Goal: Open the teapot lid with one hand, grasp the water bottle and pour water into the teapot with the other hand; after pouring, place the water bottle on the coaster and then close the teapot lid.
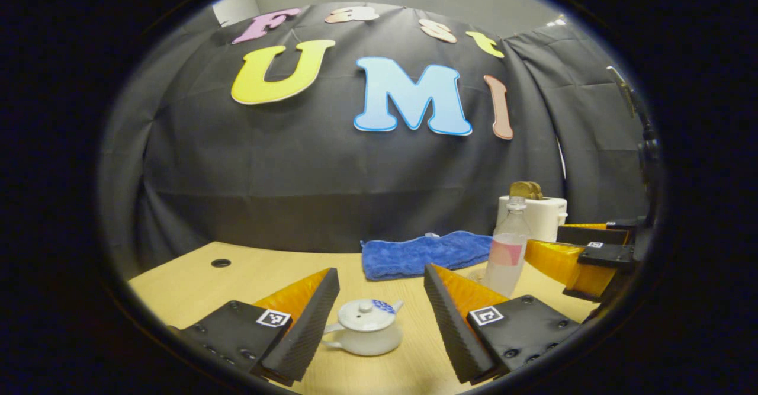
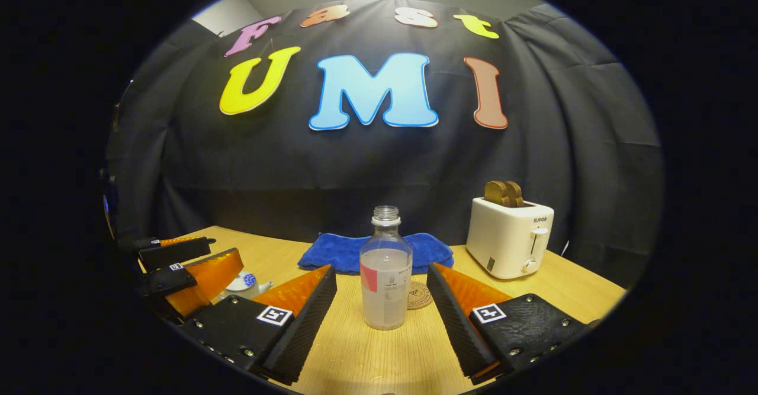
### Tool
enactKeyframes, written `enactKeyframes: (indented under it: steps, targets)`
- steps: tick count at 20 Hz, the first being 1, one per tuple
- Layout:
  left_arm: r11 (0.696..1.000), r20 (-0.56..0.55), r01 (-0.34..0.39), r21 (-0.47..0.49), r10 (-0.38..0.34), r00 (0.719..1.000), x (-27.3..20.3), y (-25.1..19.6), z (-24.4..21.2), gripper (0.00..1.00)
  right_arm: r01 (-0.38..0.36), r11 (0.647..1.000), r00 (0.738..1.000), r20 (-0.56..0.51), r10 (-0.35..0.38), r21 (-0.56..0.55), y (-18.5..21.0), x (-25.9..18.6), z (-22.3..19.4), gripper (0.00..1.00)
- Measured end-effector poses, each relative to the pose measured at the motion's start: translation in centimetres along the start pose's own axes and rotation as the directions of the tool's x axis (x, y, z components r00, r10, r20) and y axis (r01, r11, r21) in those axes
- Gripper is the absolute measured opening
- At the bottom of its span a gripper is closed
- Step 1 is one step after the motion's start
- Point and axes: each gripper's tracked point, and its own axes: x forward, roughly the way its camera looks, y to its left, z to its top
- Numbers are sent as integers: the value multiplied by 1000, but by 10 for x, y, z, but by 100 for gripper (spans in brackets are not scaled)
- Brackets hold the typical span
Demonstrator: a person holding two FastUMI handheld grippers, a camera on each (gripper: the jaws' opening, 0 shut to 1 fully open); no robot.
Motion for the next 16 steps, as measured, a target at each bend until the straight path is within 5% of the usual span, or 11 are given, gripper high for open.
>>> enactKeyframes:
  steps: [5, 16]
  targets:
    - [1000, -21, 21, -10, -21, 1000, 13, -1, -17, 95, -3, 998, 1000, -12, 4, 57, -4, 26, -7, 95]
    - [999, -42, 32, -11, -33, 999, 29, 2, -31, 95, -20, 999, 998, -52, 18, -31, -1, 51, -36, 95]
